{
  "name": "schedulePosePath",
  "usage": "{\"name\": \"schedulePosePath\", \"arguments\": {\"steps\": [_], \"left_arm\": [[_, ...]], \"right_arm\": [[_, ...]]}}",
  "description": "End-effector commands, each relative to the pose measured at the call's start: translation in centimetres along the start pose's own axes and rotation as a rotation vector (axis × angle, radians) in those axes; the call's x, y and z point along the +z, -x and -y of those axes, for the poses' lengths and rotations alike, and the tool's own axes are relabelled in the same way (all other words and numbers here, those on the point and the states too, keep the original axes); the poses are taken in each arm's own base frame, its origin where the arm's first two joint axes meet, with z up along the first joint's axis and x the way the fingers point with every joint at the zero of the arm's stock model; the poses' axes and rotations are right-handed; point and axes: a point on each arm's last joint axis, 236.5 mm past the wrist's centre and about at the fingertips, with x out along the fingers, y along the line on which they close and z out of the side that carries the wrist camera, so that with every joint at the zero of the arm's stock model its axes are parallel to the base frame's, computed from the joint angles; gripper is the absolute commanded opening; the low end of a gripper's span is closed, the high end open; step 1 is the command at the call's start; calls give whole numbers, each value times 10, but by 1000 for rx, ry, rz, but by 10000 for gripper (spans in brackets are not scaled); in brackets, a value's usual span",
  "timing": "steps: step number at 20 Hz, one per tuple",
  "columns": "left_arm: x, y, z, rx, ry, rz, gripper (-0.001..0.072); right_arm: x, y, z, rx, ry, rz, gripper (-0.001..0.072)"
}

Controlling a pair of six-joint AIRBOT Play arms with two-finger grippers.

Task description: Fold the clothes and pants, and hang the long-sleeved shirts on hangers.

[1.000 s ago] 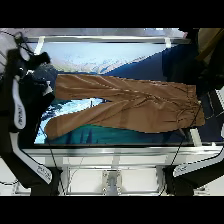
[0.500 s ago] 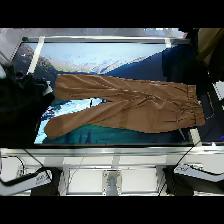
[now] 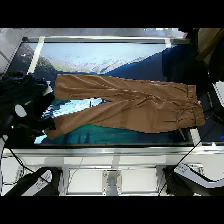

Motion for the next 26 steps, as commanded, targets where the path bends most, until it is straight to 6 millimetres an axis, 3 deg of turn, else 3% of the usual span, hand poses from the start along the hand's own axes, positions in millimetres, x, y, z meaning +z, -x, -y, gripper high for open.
{"name": "schedulePosePath", "arguments": {"steps": [1, 4, 7, 8, 9, 10, 12, 14, 16, 18, 19, 23, 26], "left_arm": [[-13, -15, 8, -53, 47, -4, 569], [-17, -23, 5, -50, 51, 6, 570], [-4, -22, 21, -121, 87, 61, 569], [-3, -21, 27, -148, 100, 65, 507], [-1, -20, 33, -174, 112, 71, 229], [2, -18, 38, -195, 104, 84, 17], [15, -4, 46, -224, 91, 137, 8], [41, 32, 53, -253, 75, 250, 8], [87, 86, 60, -295, 75, 457, 6], [126, 123, 63, -333, 124, 608, 6], [139, 130, 66, -346, 133, 636, 6], [194, 126, 76, -398, 200, 684, 6], [240, 128, 70, -430, 310, 759, 6]], "right_arm": [[-1, -1, -5, 26, -4, 6, 490], [-3, -1, -9, 41, -7, -1, 491], [-4, -1, -12, 55, -10, -5, 490], [-4, -1, -15, 65, -12, -7, 490], [-5, -1, -16, 69, -13, -9, 490], [-6, -1, -16, 72, -12, -14, 489], [-7, 0, -17, 75, -12, -18, 489], [-9, 0, -19, 81, -11, -26, 489], [-10, 0, -19, 84, -12, -30, 489], [-9, 0, -21, 91, -15, -25, 488], [-6, 0, -25, 108, -20, -15, 488], [6, 3, -42, 183, -44, 33, 488], [6, 3, -42, 182, -45, 34, 480]]}}
